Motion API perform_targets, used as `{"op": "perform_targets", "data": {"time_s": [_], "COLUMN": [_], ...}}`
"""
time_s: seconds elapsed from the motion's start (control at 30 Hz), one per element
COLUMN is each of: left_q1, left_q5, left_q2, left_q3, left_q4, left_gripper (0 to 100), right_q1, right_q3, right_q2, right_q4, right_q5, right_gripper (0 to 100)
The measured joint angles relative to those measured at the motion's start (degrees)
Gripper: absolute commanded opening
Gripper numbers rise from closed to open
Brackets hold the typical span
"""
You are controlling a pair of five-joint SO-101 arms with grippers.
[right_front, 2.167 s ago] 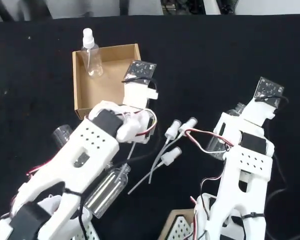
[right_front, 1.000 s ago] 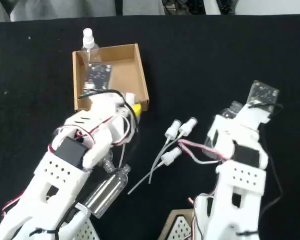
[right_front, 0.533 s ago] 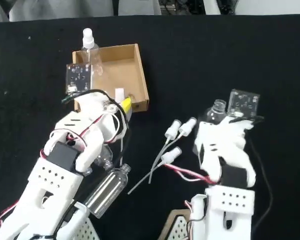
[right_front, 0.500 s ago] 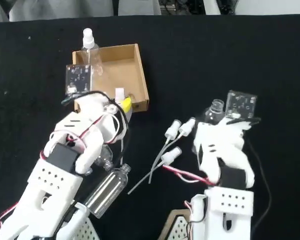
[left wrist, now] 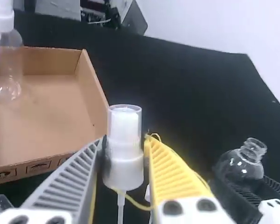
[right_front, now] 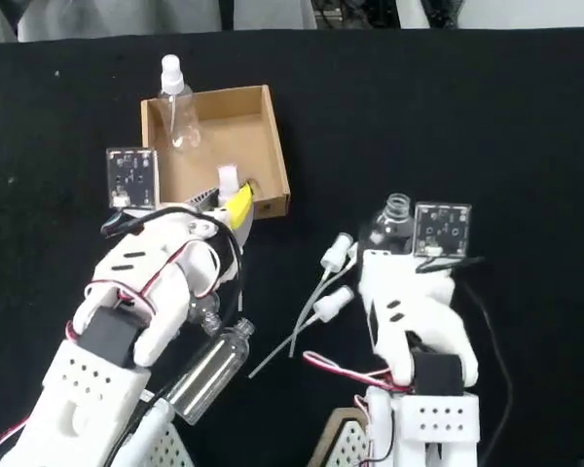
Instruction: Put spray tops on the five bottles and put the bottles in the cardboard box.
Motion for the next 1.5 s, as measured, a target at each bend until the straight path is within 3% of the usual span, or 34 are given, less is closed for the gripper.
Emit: {"op": "perform_targets", "data": {"time_s": [0.57, 1.1, 1.33, 1.5], "left_q1": [-0.09, -0.18, -0.18, -5.01], "left_q5": [0.0, 0.0, 0.0, 0.0], "left_q2": [-15.38, -31.21, -37.19, -37.98], "left_q3": [6.15, 12.04, 19.25, 23.74], "left_q4": [0.0, 0.0, -8.09, -17.58], "left_gripper": [3, 3, 3, 3], "right_q1": [-8.79, -13.98, -16.62, -19.69], "right_q3": [6.07, 6.68, 6.68, 6.68], "right_q2": [-10.64, -11.25, -11.25, -11.25], "right_q4": [0.0, 0.26, 0.44, 1.49], "right_q5": [1.85, 4.22, 4.22, 4.22], "right_gripper": [4.7, 4.7, 4.7, 4.7]}}
